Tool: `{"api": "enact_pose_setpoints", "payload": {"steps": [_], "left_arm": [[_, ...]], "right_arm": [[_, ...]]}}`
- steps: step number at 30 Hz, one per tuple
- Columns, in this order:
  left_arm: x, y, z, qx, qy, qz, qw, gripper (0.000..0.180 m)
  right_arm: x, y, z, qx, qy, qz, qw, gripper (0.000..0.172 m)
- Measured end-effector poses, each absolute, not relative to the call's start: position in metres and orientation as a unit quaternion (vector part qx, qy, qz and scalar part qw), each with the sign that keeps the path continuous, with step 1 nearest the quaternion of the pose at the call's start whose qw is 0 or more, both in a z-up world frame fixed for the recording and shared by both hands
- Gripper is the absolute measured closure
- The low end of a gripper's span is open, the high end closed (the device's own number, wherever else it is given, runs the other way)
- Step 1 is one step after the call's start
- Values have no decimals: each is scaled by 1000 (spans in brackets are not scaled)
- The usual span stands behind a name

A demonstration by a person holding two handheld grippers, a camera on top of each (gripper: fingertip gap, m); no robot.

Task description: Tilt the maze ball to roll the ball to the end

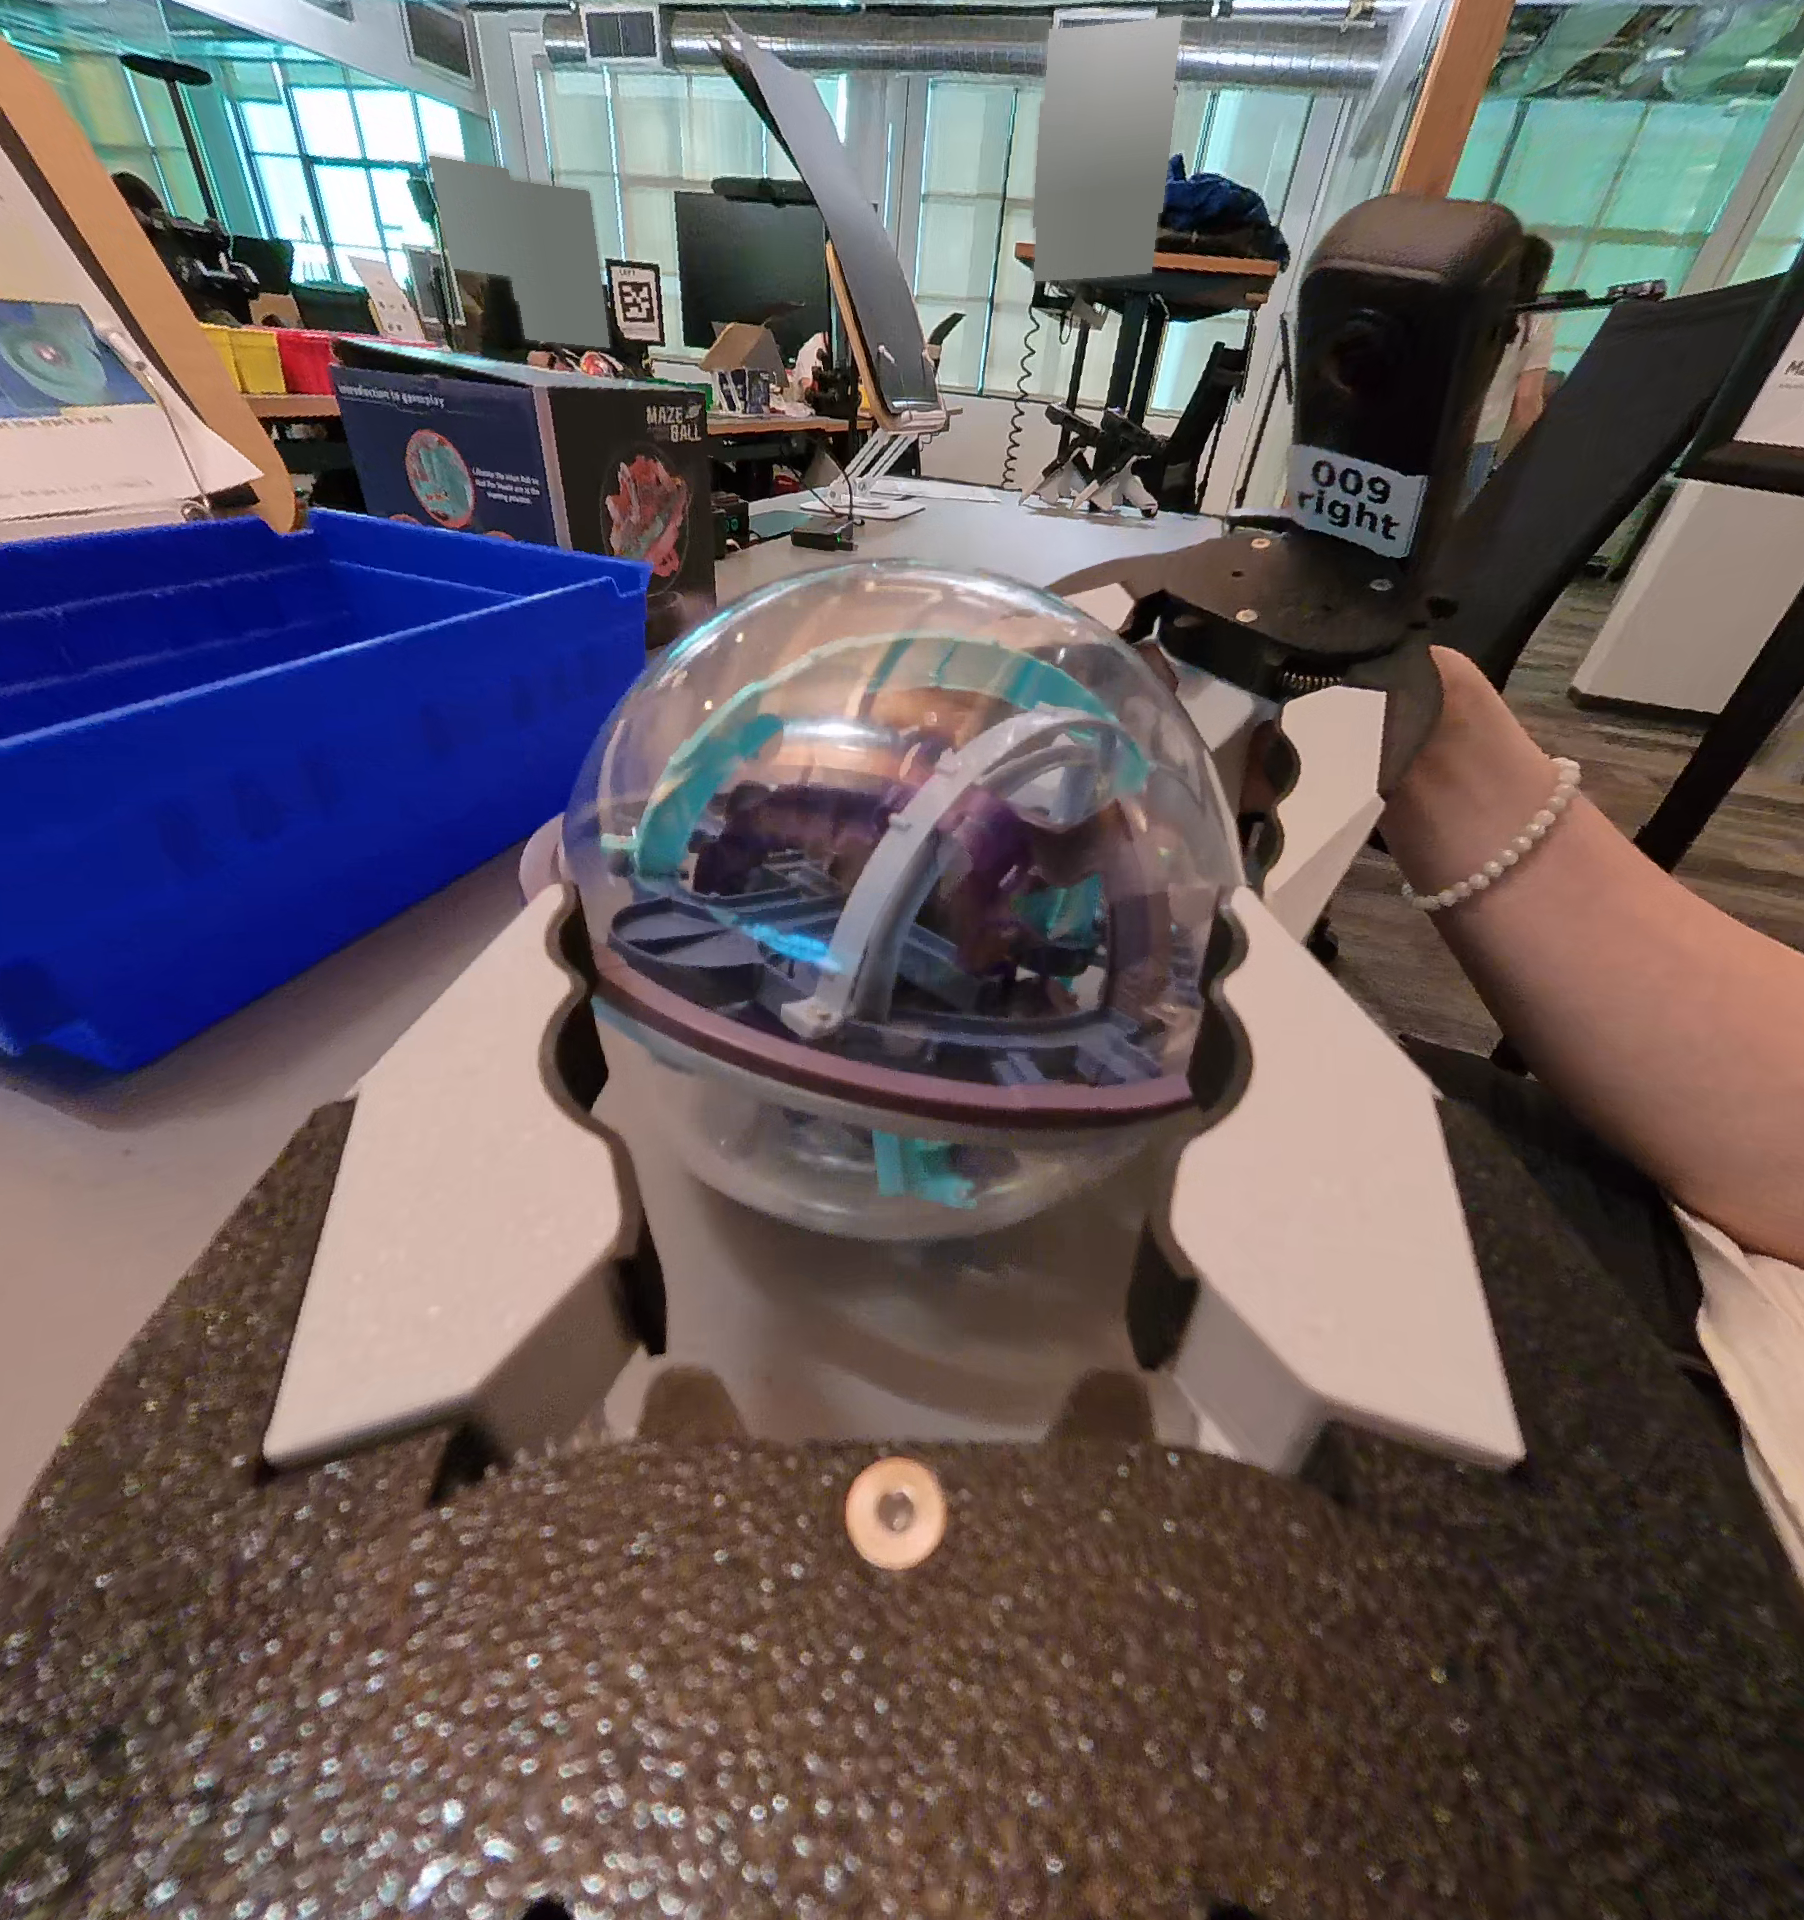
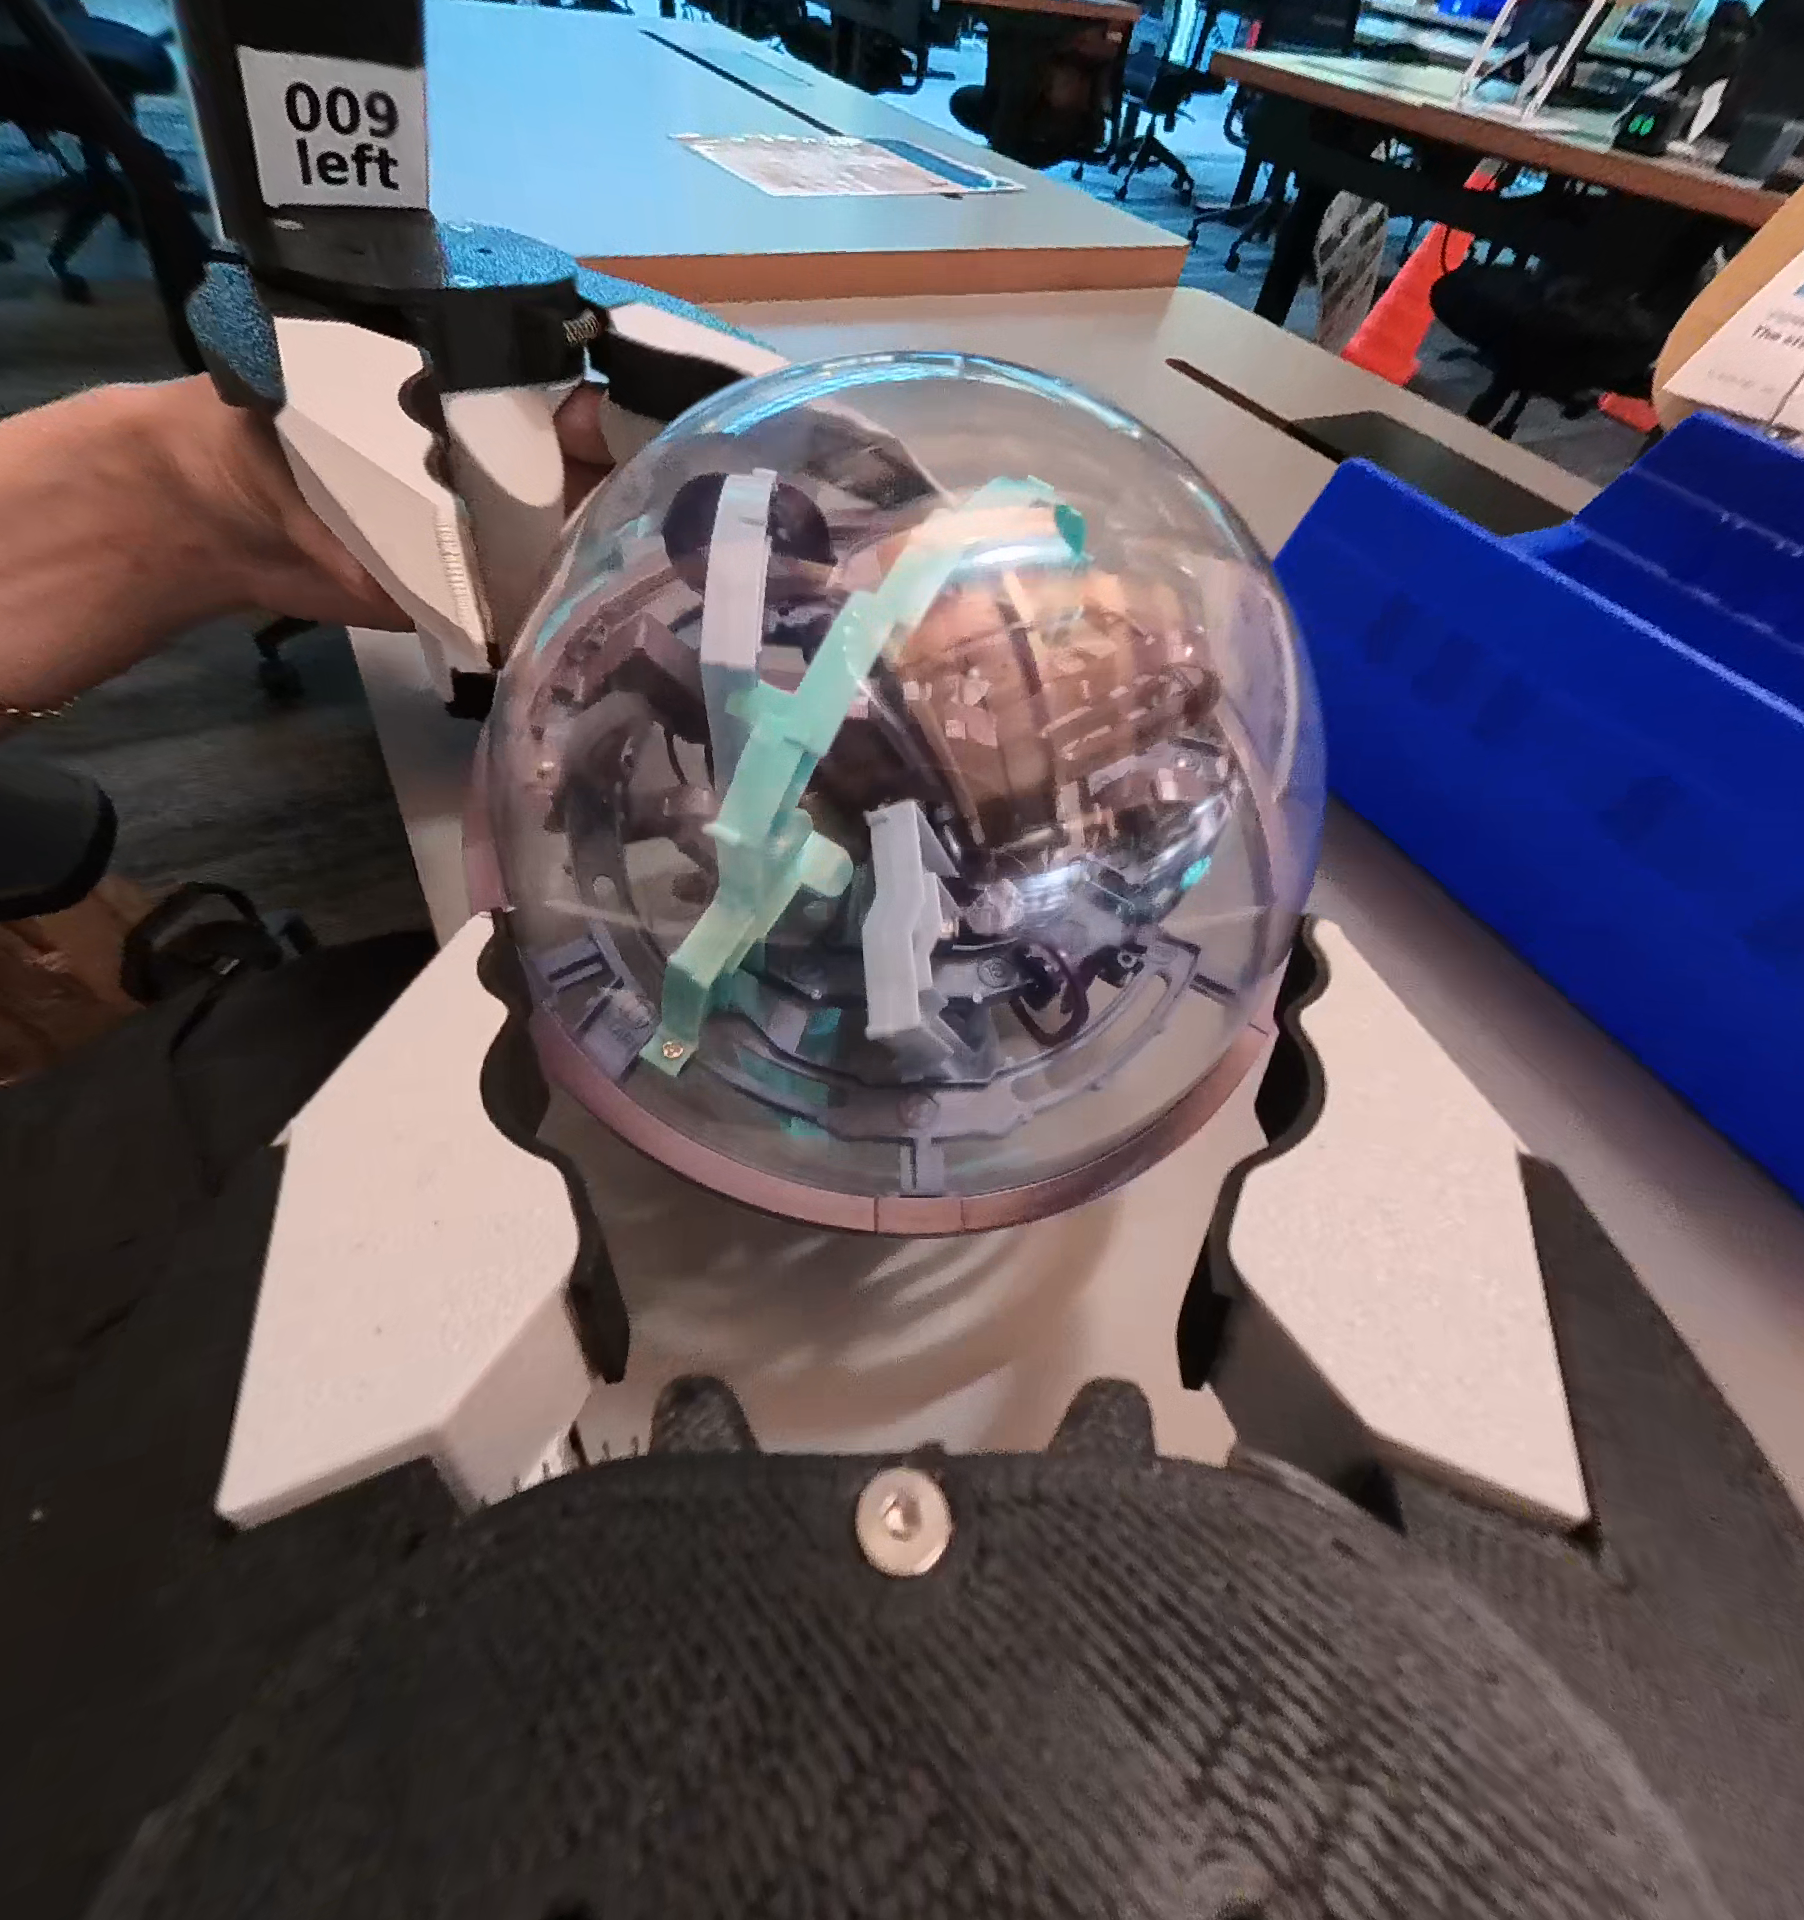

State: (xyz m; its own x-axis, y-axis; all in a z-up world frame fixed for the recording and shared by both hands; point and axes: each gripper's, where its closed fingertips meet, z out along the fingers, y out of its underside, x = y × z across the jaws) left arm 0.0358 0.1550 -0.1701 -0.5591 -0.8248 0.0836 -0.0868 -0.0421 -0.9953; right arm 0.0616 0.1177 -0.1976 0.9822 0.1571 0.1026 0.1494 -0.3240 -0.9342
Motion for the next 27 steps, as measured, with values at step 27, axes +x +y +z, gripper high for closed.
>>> {"api": "enact_pose_setpoints", "payload": {"steps": [27], "left_arm": [[34, 158, -162, -371, 621, -625, 295, 67]], "right_arm": [[52, 114, -178, -757, -186, -33, 625, 48]]}}
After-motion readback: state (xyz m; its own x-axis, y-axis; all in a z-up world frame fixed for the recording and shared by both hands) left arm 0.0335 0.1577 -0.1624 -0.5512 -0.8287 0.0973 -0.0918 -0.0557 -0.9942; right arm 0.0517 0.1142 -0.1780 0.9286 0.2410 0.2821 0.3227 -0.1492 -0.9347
